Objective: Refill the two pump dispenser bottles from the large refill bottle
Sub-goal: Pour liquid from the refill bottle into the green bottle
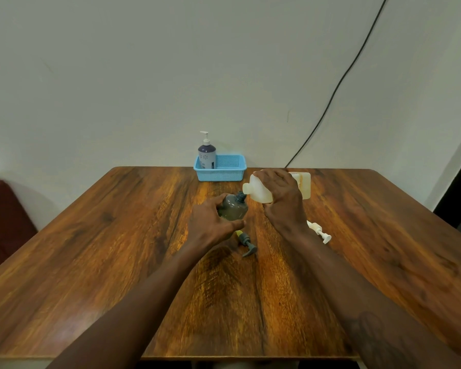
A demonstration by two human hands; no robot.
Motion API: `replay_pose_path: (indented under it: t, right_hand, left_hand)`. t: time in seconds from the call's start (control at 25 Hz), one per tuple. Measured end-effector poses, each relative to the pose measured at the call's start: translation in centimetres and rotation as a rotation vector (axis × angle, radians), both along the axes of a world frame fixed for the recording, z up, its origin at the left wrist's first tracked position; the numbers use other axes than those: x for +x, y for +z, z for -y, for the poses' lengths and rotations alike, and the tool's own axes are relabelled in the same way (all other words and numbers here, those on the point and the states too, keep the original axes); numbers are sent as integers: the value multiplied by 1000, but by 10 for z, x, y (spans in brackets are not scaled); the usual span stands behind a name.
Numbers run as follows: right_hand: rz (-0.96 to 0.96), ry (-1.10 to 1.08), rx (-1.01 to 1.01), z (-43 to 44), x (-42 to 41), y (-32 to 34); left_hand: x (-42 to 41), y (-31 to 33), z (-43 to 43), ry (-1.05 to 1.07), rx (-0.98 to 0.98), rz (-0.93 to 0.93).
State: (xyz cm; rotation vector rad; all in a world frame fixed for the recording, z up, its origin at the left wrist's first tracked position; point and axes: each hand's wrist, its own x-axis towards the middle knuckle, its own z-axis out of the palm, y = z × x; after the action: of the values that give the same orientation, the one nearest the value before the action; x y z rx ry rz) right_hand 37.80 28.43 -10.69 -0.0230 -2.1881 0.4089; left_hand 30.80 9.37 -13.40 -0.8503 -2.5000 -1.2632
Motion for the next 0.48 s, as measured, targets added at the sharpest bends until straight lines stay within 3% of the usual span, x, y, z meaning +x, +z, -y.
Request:
replay_pose_path:
  t: [0.48]
  right_hand:
    - [6, 10, 38, -2, 1, 0]
  left_hand:
    - [0, -2, 1, 8, -7, -8]
